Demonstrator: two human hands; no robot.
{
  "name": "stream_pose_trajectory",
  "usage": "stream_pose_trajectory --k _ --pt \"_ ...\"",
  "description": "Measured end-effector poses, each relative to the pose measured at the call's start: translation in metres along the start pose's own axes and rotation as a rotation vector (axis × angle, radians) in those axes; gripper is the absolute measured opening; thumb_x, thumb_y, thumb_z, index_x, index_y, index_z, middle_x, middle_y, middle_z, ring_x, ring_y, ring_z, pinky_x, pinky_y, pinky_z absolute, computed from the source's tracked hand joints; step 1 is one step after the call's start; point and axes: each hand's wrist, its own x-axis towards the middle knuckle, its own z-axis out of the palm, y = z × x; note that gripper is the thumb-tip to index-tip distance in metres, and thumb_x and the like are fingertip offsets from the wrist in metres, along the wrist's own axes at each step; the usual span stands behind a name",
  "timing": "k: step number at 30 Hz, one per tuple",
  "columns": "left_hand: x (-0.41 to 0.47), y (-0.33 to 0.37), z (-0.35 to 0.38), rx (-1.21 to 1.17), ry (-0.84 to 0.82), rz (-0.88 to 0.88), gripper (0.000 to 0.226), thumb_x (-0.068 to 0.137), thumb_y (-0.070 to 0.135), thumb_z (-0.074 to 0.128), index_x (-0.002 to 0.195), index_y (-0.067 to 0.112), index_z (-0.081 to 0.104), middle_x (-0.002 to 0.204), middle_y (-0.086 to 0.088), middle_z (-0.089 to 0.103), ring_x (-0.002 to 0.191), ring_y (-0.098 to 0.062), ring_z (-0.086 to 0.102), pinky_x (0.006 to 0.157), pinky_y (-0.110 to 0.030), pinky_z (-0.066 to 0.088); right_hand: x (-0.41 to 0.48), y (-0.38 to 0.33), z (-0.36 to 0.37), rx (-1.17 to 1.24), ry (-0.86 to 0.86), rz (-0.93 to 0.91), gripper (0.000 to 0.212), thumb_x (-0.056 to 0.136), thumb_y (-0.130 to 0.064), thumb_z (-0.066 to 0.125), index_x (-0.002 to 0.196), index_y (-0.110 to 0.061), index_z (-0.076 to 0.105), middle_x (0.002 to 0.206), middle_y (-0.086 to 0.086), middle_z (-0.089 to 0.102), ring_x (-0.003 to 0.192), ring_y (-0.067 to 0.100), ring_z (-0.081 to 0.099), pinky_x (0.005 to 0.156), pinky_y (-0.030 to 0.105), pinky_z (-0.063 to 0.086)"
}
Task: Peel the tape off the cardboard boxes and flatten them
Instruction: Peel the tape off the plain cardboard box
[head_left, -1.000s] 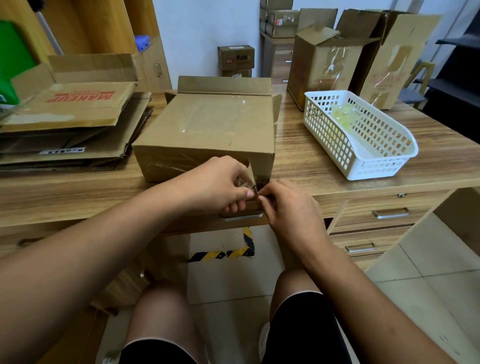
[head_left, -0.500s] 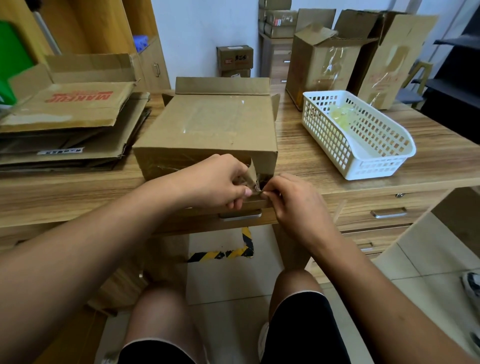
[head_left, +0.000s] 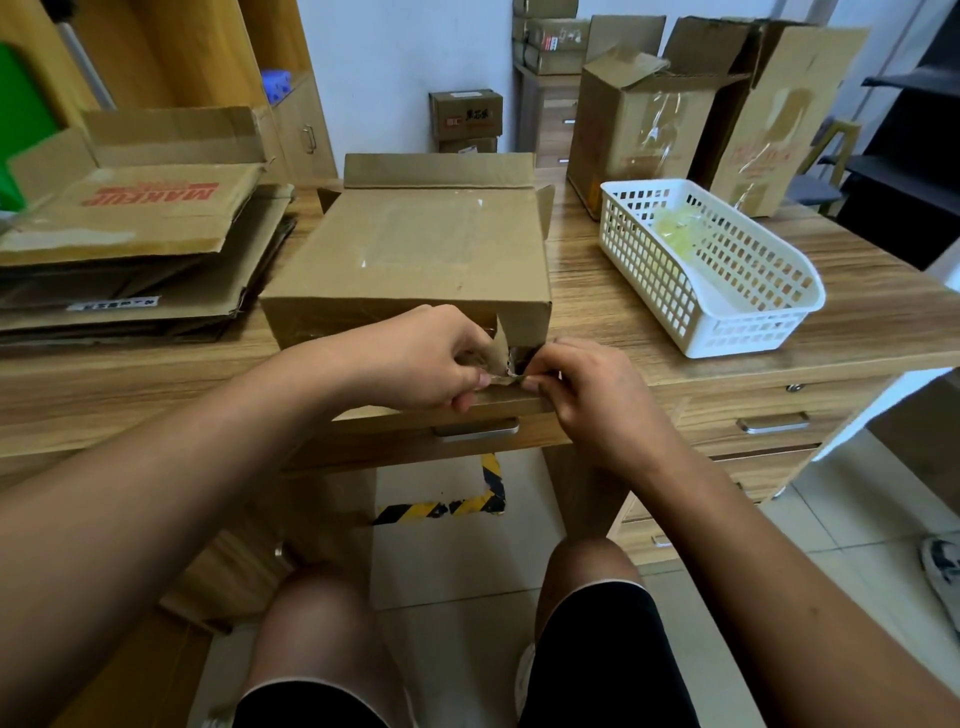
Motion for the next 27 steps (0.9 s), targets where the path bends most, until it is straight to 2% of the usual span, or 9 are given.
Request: stream_pose_trajectory --k 2,8,14,20,23,27 --pt "0.0004 -0.0017 -0.0011 0.0 -0.002 -0.006 0.013 0.101 0.027 0.057 0.104 0.031 0.068 0.075 0.005 0.071 0.07 -0.007 0.065 0.066 -0.023 0.052 0.0013 0.0015 0.0002 0.004 0.0 0.003 0.006 0.093 -0.017 0.068 0.089 -0.021 0.07 0.087 -0.009 0.064 0.087 0.016 0.059 0.075 0.039 0.05" --pt "0.0017 -0.005 -0.0018 -0.02 -0.005 -0.004 0.019 0.1 0.027 0.057 0.114 0.036 0.067 0.072 0.008 0.07 0.066 -0.003 0.064 0.067 -0.021 0.052 0.0037 0.0009 -0.0031 0.012 0.0 0.009 0.007 0.093 -0.015 0.067 0.09 -0.019 0.072 0.085 -0.013 0.061 0.084 0.009 0.054 0.075 0.026 0.038" --pt "0.0008 -0.0065 -0.0037 -0.018 -0.015 0.007 0.014 0.1 0.027 0.058 0.101 0.039 0.066 0.073 0.009 0.071 0.067 -0.005 0.065 0.072 -0.026 0.056 0.0038 -0.0011 -0.0048 0.02 -0.005 0.04 0.007 0.095 -0.016 0.067 0.092 -0.019 0.072 0.085 -0.015 0.058 0.084 0.005 0.051 0.074 0.022 0.034" --pt "-0.0005 -0.0046 -0.0054 -0.029 -0.022 0.012 0.018 0.1 0.026 0.057 0.097 0.042 0.063 0.073 0.01 0.071 0.069 -0.006 0.066 0.07 -0.023 0.055 0.003 -0.0019 -0.0059 0.05 -0.005 0.107 0.006 0.095 -0.02 0.067 0.094 -0.022 0.073 0.089 -0.013 0.065 0.085 0.005 0.055 0.071 0.022 0.039" --pt "0.0021 -0.0027 -0.0045 -0.05 0.01 0.004 0.016 0.101 0.024 0.057 0.103 0.038 0.066 0.071 0.007 0.071 0.065 -0.004 0.064 0.066 -0.021 0.053 0.0027 -0.0034 -0.0037 0.048 0.033 0.106 0.006 0.095 -0.022 0.066 0.094 -0.023 0.072 0.088 -0.011 0.067 0.083 0.007 0.058 0.072 0.026 0.043" --pt "0.0052 0.0001 -0.0052 -0.075 0.029 0.006 0.014 0.101 0.023 0.057 0.101 0.033 0.067 0.071 0.006 0.071 0.062 -0.002 0.063 0.067 -0.023 0.054 -0.0039 -0.004 -0.001 0.01 0.062 0.039 0.016 0.096 -0.037 0.063 0.105 -0.025 0.068 0.087 -0.011 0.063 0.08 0.007 0.057 0.07 0.03 0.05"
